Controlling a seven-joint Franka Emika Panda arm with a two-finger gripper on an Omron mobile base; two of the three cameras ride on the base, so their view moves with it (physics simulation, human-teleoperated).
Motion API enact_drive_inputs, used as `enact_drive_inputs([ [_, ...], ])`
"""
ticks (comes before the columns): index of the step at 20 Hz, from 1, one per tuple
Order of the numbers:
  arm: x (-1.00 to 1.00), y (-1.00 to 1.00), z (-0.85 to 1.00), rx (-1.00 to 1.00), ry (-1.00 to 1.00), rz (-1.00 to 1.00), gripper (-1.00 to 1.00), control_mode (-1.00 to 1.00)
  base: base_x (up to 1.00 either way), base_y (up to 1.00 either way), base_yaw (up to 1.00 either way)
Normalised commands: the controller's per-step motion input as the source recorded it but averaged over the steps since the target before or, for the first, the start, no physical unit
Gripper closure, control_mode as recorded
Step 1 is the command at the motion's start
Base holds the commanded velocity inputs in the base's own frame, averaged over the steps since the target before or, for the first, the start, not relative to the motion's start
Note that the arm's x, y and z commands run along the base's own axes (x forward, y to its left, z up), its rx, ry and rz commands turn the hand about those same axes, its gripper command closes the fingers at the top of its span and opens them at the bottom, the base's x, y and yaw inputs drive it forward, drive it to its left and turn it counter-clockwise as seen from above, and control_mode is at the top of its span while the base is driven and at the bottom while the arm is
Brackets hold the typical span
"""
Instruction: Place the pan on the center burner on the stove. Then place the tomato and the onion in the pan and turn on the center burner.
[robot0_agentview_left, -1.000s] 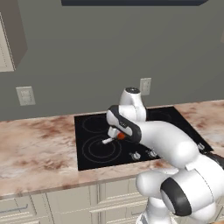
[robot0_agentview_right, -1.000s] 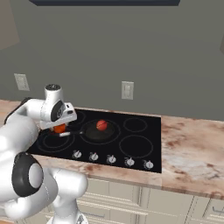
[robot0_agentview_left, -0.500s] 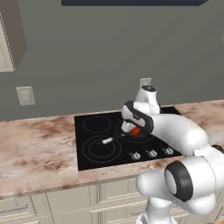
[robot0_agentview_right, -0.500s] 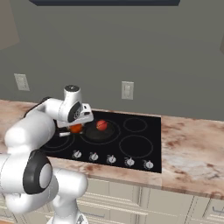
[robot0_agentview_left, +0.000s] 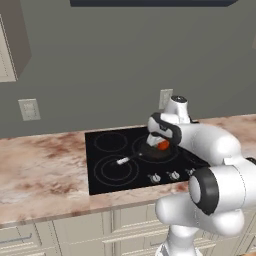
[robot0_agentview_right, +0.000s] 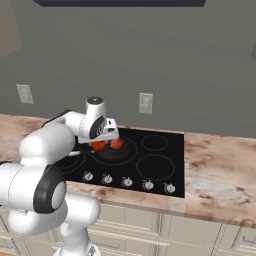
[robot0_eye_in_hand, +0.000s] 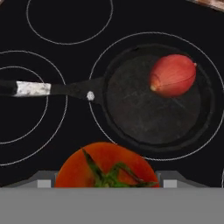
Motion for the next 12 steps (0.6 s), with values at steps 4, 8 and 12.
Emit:
enact_drive_inputs([
  [4, 0.11, -0.18, -0.06, 0.00, 0.00, -0.20, 1.00, -1.00, 0.00, 0.00, 0.00],
  [8, 0.11, -0.12, -0.07, 0.00, 0.00, -0.22, 1.00, -1.00, 0.00, 0.00, 0.00],
  [12, 0.12, -0.10, -0.11, 0.00, -0.01, -0.21, 1.00, -1.00, 0.00, 0.00, 0.00],
])
